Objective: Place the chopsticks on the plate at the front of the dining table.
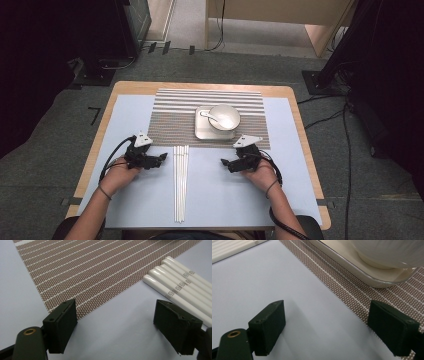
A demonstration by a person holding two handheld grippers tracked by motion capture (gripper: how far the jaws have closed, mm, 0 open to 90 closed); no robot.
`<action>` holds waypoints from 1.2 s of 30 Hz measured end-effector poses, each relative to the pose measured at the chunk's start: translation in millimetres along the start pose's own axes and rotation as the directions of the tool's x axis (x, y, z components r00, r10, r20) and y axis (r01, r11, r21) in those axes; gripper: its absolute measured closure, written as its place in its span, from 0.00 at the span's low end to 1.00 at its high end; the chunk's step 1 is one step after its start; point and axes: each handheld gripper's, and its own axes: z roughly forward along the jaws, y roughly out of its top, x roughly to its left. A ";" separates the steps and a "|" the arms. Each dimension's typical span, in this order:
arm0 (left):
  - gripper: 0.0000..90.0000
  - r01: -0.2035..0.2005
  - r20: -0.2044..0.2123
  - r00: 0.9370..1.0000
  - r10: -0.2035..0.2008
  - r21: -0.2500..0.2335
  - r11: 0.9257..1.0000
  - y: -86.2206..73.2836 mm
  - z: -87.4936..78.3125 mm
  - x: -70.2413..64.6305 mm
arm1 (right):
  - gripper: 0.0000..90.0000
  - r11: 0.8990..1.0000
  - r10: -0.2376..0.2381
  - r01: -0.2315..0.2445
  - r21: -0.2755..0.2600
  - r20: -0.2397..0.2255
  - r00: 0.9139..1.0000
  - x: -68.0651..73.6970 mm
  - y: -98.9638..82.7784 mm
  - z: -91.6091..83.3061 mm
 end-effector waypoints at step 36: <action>0.17 -0.008 0.015 1.000 0.008 0.010 1.000 0.4 0.7 0.1 | 0.16 0.999 0.018 -0.018 0.042 0.005 1.000 0.9 6.0 0.5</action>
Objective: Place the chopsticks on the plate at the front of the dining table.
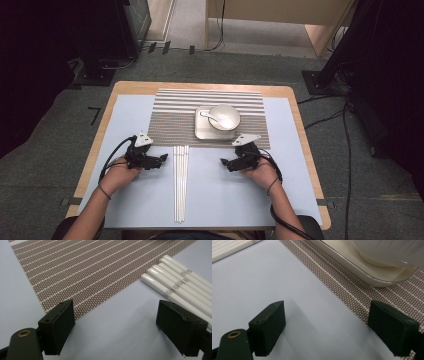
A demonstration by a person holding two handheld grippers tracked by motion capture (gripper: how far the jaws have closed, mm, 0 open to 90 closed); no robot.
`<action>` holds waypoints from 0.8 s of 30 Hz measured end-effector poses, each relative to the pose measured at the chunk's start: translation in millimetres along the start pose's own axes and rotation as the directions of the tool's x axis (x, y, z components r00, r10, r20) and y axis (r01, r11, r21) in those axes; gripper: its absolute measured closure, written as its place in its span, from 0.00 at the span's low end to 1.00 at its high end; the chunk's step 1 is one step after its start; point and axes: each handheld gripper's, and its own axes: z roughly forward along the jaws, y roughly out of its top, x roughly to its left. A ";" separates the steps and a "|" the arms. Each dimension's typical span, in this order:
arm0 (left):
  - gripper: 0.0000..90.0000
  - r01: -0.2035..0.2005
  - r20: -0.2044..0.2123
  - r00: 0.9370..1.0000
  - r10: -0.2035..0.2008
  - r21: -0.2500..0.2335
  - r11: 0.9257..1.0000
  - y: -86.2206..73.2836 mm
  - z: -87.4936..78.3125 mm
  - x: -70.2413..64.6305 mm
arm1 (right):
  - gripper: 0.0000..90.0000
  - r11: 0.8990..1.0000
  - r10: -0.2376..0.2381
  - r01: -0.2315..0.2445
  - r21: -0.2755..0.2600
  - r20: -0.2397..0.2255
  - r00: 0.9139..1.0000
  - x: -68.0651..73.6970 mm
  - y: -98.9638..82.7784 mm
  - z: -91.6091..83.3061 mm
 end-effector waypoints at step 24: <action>0.17 0.003 0.001 1.000 -0.003 -0.002 1.000 -0.1 0.1 0.0 | 0.18 0.998 0.068 -0.069 0.015 0.013 0.998 4.0 7.8 -3.2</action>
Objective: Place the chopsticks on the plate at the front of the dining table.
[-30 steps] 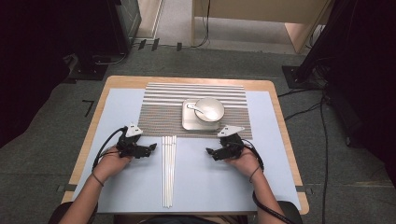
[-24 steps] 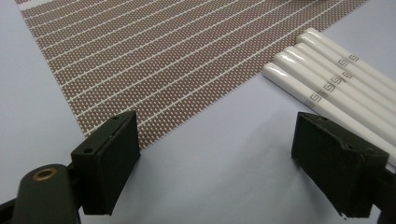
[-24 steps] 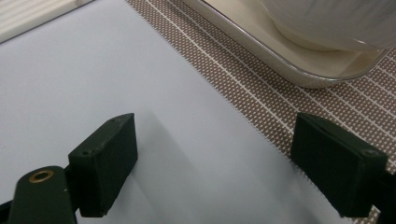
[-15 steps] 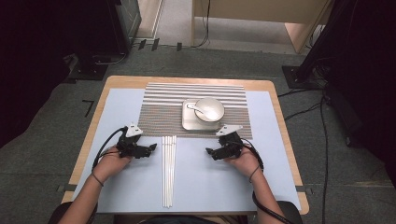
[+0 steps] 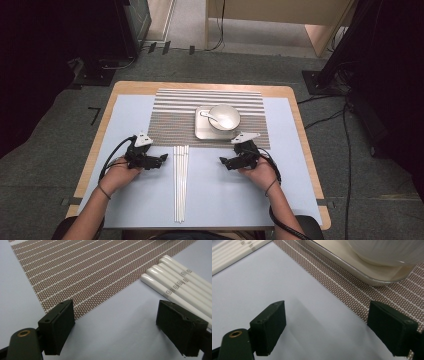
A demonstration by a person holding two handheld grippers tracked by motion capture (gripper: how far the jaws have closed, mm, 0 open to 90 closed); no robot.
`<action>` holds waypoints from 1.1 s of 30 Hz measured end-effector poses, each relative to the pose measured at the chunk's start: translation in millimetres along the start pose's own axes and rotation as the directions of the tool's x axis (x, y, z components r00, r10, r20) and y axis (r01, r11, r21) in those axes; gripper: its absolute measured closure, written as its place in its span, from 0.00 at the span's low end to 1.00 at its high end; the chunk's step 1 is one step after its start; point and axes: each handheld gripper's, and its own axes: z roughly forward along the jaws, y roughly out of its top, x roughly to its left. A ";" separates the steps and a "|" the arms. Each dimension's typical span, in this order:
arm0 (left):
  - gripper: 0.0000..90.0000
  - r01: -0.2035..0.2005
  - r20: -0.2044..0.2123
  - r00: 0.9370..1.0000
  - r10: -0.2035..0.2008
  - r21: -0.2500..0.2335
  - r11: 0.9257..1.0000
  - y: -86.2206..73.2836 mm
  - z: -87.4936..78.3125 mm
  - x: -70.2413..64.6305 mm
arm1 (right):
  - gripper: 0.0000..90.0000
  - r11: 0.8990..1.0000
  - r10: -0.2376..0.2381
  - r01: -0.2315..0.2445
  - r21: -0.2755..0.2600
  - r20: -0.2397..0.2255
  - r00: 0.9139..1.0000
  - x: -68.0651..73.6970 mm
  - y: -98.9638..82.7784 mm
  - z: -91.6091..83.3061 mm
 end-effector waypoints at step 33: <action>0.17 0.015 0.014 1.000 -0.015 -0.007 1.000 -0.3 -0.5 1.7 | 0.27 0.998 0.021 -0.022 -0.052 -0.010 1.000 42.7 18.7 2.3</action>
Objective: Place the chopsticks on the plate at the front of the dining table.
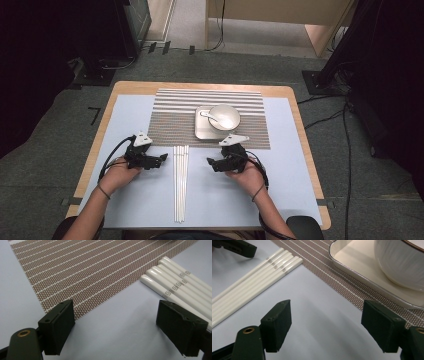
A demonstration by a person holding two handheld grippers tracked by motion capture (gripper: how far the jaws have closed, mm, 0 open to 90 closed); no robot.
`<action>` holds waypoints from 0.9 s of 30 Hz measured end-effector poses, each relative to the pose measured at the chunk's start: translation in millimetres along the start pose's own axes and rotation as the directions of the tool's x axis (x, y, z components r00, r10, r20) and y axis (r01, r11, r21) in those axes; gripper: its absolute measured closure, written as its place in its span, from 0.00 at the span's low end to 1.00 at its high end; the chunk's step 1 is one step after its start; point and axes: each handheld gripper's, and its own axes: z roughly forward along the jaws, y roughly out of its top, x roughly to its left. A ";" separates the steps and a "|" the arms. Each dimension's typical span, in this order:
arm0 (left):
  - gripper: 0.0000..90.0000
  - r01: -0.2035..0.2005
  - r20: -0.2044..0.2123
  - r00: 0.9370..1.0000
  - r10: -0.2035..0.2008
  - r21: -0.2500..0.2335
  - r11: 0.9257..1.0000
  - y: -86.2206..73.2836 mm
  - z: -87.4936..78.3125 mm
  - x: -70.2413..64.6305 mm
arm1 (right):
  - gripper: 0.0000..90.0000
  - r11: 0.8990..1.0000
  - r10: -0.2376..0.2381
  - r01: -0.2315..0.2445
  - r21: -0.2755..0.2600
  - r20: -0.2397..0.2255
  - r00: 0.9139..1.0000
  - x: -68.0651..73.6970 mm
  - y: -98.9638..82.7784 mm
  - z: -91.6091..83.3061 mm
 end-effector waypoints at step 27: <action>0.16 0.003 0.004 1.000 -0.003 -0.002 1.000 0.0 -0.1 0.6 | 0.30 0.999 0.026 -0.027 -0.030 -0.010 1.000 23.1 10.5 2.6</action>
